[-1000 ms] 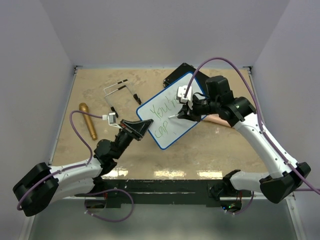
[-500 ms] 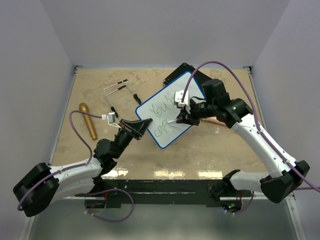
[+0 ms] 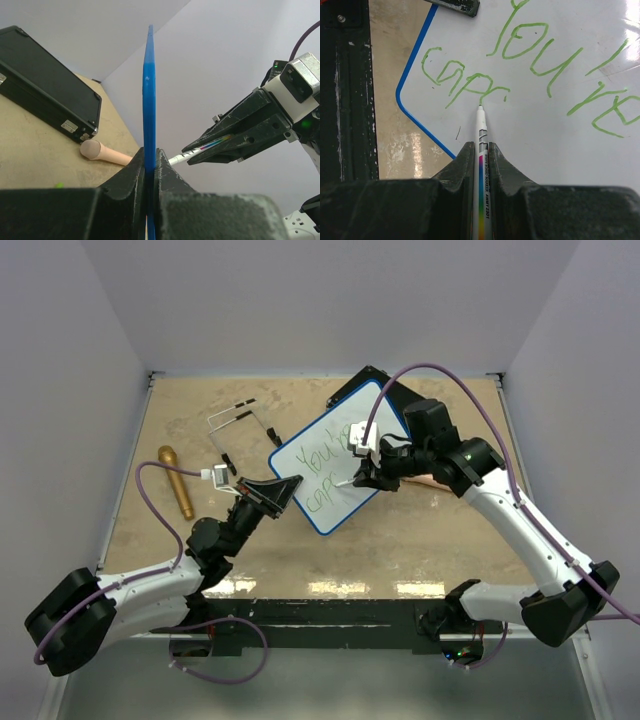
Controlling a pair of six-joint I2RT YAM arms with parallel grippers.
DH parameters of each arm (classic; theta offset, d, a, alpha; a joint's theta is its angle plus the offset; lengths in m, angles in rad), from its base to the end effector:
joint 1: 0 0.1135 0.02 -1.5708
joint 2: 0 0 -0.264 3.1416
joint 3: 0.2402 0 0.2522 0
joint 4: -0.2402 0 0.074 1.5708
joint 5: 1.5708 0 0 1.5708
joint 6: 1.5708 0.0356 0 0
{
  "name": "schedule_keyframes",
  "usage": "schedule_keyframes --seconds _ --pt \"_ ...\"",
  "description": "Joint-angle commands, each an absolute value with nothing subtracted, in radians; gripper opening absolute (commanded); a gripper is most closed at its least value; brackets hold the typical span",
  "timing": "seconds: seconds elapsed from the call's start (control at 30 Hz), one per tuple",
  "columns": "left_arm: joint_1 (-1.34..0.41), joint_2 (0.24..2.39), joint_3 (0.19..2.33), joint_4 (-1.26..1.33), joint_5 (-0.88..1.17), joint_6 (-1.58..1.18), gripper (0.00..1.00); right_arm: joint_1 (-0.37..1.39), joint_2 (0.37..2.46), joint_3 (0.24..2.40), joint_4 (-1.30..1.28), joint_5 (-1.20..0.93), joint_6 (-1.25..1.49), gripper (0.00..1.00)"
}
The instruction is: Write a sentence on the whiteboard
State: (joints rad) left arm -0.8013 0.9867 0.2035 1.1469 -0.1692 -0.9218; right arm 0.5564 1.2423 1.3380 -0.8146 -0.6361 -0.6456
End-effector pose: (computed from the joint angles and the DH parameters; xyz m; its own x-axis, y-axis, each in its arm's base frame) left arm 0.1381 -0.1340 0.2422 -0.3272 -0.7909 -0.5171 0.5589 0.2793 -0.7808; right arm 0.2013 0.1501 0.3789 0.0373 -0.5467 -0.8365 -0.9790 0.1478 -0.1403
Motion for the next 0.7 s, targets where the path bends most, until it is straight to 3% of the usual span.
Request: schedule_keyframes --seconds 0.0,0.67 --pt "-0.799 0.946 0.236 1.351 -0.163 -0.942 0.00 0.560 1.238 1.388 -0.798 -0.595 -0.630 0.00" --pt "-0.798 0.963 0.230 1.365 -0.153 -0.951 0.00 0.560 1.299 1.476 -0.790 -0.574 -0.617 0.00"
